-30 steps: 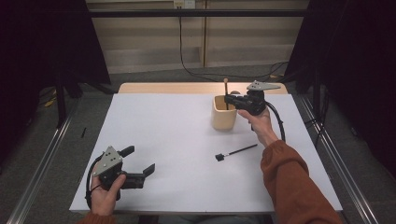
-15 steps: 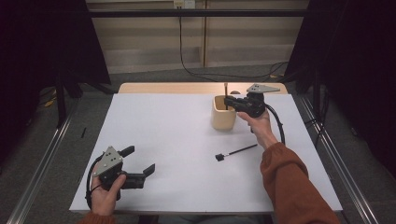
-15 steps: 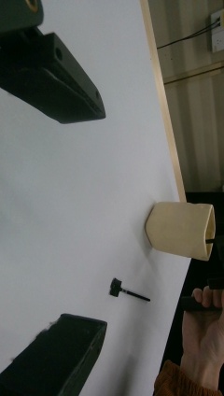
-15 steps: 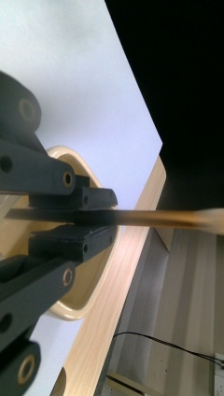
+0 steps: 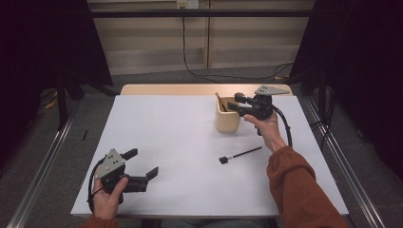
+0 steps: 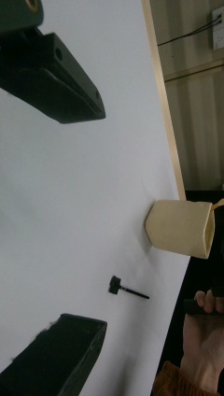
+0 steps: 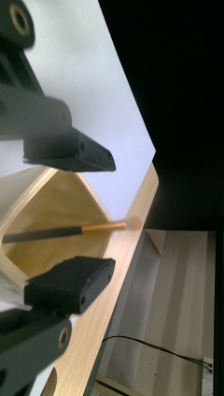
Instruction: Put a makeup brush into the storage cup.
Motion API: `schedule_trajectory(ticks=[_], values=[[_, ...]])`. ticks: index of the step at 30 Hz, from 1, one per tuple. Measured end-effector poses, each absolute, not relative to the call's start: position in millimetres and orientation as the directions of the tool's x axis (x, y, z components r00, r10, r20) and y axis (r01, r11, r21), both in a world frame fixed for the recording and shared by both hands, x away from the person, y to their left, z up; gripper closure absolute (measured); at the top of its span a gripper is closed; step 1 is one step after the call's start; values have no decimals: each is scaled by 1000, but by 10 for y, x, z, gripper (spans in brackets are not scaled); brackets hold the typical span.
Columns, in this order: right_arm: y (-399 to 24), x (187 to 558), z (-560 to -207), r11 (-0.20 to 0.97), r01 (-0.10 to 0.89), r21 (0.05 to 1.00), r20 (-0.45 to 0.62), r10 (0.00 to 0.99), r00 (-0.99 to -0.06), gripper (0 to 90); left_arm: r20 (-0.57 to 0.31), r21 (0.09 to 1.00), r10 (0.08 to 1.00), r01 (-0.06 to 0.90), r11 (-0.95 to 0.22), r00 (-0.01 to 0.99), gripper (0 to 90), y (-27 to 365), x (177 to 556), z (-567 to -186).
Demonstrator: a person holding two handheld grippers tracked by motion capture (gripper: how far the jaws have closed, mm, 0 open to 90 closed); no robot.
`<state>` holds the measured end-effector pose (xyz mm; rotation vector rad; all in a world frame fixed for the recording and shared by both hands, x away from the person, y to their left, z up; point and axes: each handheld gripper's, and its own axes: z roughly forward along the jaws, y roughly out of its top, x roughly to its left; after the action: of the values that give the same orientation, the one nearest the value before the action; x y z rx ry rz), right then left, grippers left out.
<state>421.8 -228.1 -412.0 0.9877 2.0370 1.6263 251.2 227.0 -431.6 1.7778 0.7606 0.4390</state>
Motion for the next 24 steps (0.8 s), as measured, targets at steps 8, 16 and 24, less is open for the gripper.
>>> schedule_trajectory(ticks=[8,16,24], values=[[-2275,4162,-4070,108,321,941,159,694,-702,200,-70,942,685,274,-194,725,15,2255,2498,-4313],[-2371,4070,-4051,88,323,942,175,691,-701,81,-69,943,685,271,-192,725,15,2255,2488,-4311],[-2446,3887,-4076,65,318,946,191,682,-706,44,-68,945,694,270,-186,716,15,2269,2489,-4305]])
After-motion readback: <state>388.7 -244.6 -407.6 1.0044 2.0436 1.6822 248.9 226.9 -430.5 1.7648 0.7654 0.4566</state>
